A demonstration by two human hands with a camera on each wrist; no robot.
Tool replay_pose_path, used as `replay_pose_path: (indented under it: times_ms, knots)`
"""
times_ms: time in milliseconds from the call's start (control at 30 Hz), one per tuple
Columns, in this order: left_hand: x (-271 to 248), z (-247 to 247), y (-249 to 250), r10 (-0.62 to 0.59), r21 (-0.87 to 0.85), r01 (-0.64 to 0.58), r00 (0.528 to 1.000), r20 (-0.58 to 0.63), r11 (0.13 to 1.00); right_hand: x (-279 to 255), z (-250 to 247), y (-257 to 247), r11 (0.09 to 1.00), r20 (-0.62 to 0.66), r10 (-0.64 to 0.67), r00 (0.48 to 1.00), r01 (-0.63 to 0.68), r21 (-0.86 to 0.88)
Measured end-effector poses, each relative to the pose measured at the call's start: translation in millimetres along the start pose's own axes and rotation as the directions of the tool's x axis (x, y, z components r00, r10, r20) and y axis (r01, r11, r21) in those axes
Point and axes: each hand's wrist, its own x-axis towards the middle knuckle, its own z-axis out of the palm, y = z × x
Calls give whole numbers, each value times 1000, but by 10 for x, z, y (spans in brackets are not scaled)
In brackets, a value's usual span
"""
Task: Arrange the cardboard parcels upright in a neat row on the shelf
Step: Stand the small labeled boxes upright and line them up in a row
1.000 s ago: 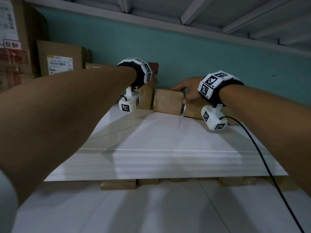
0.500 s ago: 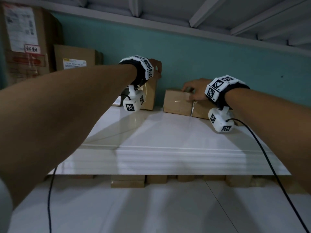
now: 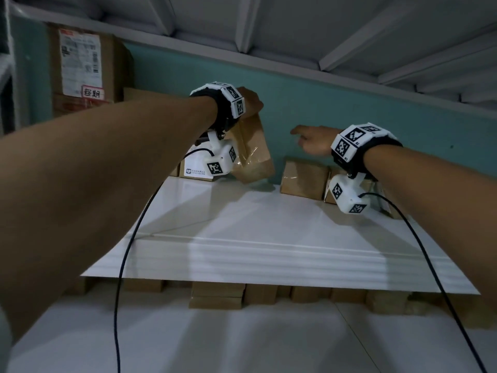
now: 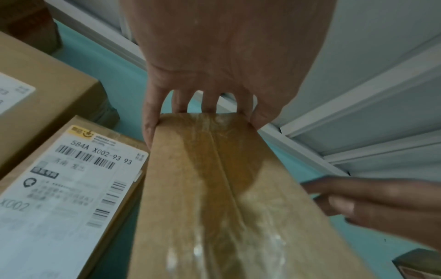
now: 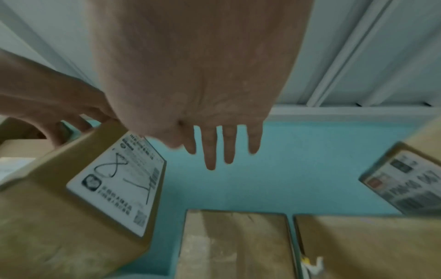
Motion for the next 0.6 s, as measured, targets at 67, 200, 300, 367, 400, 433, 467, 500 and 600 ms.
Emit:
replay_pose_path:
  times_ms: [67,200,300,367,400,433,467,500,600]
  knots:
    - [29,-21,-33,6,-7,-6,1000,-5,1000,-62,-82,-175,992,-52,-32,998,38,122]
    - [73,-71,-134,8,47,-10,1000,22,999,-211,-202,-457,938,14,-84,996,74,338]
    - [178,-92,-203,6,112,-13,998,61,994,-274,-258,-603,927,11,-144,990,131,351]
    - [532,-21,-288,-38,148,19,992,121,989,-292,-278,-676,928,20,-159,987,142,343]
    - [667,-4,-315,-81,167,54,985,155,984,-301,-279,-706,932,24,-159,987,142,333]
    - [691,-19,-321,-126,168,94,974,191,981,-304,-283,-728,936,19,-156,988,142,323]
    - [597,-60,-284,-174,148,147,965,194,978,-301,-286,-742,940,11,-158,987,148,308]
    - [402,-123,-223,-214,127,190,952,217,974,-293,-290,-753,946,2,-163,987,156,283]
    - [-48,-232,-180,-26,20,22,975,221,1000,-275,-289,-770,966,-2,-139,990,136,220]
